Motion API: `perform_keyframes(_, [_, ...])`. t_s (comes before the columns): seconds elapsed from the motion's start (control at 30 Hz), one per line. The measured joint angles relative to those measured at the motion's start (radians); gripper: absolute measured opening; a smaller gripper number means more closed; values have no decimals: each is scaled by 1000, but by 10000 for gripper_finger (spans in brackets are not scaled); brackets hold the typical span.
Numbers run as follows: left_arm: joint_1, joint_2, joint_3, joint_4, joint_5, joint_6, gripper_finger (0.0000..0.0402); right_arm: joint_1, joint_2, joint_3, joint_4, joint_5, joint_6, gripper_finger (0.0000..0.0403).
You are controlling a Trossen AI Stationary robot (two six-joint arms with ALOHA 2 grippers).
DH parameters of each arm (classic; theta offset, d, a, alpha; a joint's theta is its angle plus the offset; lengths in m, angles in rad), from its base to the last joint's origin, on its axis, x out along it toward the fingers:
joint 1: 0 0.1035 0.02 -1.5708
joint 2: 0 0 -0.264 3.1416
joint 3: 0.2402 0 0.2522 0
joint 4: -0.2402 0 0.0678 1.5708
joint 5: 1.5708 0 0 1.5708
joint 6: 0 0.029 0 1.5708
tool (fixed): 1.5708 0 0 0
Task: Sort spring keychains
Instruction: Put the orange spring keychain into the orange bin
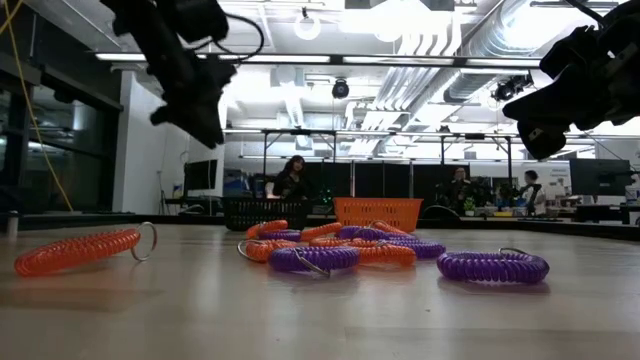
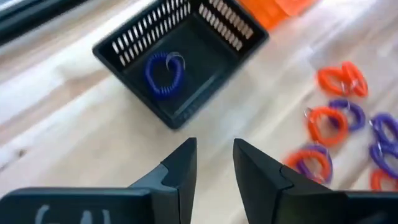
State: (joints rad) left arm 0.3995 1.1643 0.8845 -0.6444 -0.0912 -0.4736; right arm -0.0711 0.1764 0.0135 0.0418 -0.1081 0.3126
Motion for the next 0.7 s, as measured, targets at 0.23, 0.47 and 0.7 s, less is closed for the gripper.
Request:
perform_keyframes(0.23, [-198,-53,0,-155,-110,-141,104,0,0,0,0,0,0,11])
perform_keyframes(0.47, [-437,-53,-1,-198,-198,-297,104,0,0,0,0,0,0,11])
perform_keyframes(0.7, [-684,-52,-38,-196,-304,-498,104,0,0,0,0,0,0,11])
